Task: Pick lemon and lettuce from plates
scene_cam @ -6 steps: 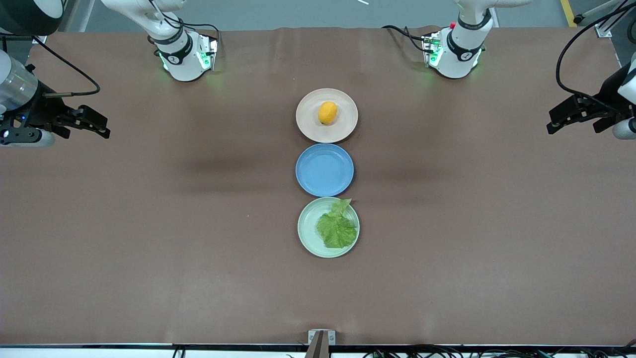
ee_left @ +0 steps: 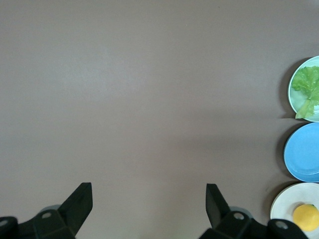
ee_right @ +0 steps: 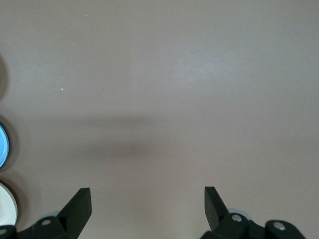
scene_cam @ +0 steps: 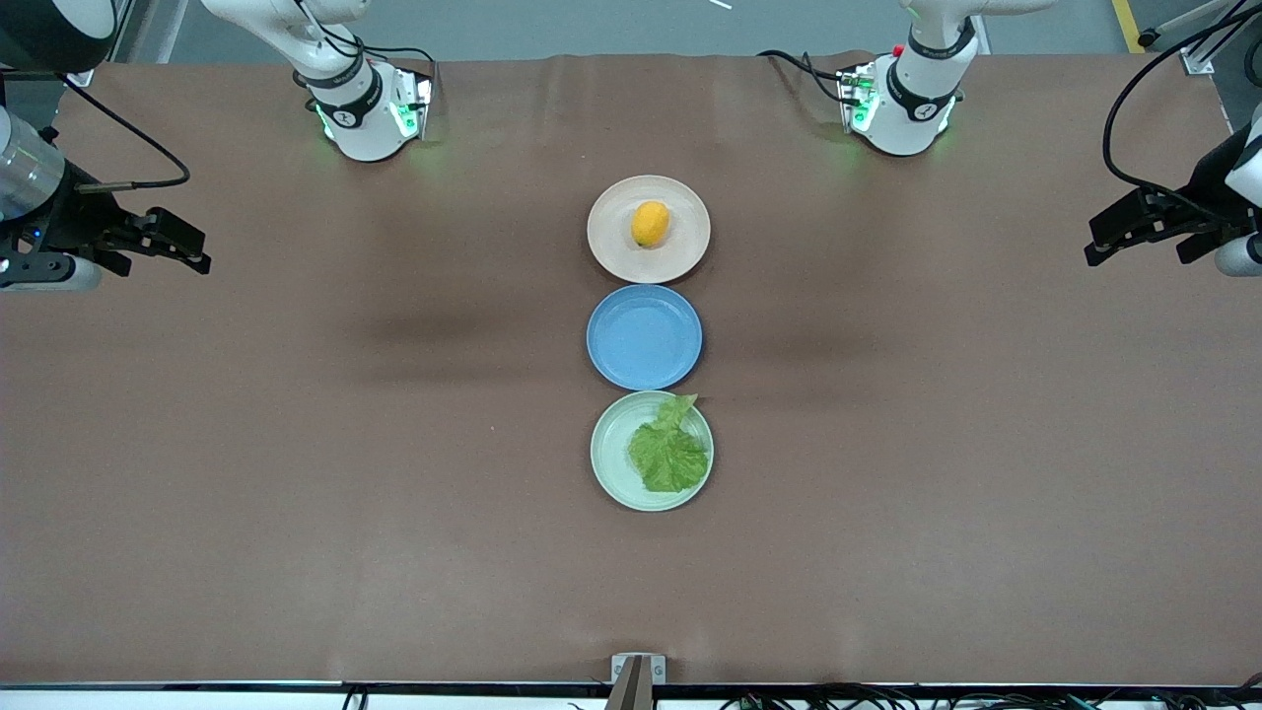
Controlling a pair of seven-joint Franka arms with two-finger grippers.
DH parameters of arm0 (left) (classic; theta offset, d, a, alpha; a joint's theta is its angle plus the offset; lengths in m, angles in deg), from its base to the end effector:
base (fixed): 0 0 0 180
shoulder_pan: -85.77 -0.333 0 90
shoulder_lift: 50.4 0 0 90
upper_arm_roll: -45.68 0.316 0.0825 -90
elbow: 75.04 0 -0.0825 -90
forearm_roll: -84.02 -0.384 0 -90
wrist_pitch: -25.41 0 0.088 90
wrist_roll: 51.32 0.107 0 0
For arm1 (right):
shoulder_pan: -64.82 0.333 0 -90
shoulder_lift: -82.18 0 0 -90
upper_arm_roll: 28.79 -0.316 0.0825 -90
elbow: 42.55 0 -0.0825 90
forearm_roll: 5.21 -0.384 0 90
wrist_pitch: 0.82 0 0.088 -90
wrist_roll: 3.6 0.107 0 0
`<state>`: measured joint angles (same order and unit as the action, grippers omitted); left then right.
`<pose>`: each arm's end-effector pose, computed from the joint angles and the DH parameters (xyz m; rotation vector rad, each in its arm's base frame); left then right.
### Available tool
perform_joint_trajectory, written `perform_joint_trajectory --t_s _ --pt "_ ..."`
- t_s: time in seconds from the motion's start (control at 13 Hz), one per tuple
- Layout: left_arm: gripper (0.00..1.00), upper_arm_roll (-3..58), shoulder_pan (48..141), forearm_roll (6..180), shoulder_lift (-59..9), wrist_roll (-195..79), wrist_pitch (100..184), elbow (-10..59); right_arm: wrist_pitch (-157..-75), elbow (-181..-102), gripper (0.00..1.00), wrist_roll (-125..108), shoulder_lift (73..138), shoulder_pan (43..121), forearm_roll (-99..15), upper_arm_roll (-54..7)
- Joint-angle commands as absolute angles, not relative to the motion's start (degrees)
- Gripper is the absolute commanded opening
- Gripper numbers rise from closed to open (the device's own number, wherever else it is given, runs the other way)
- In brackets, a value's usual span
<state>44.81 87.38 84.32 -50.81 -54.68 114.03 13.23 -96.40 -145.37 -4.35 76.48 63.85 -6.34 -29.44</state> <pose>0.5498 -0.0244 0.6405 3.1356 0.0238 0.0204 0.5271 -0.0008 0.5806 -3.1226 -0.0082 0.0417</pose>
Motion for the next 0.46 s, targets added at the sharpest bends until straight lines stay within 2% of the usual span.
perform_joint_trajectory --t_s 0.0,0.38 --pt "1.0 44.9 87.3 85.4 -51.4 -54.4 112.2 12.9 -97.0 -147.4 1.0 -5.4 74.4 62.4 -6.8 -30.5" --pt "1.0 44.1 88.7 89.2 -47.8 -55.3 112.1 12.8 -96.8 -147.4 1.0 -5.4 74.4 62.4 -8.0 -30.5"
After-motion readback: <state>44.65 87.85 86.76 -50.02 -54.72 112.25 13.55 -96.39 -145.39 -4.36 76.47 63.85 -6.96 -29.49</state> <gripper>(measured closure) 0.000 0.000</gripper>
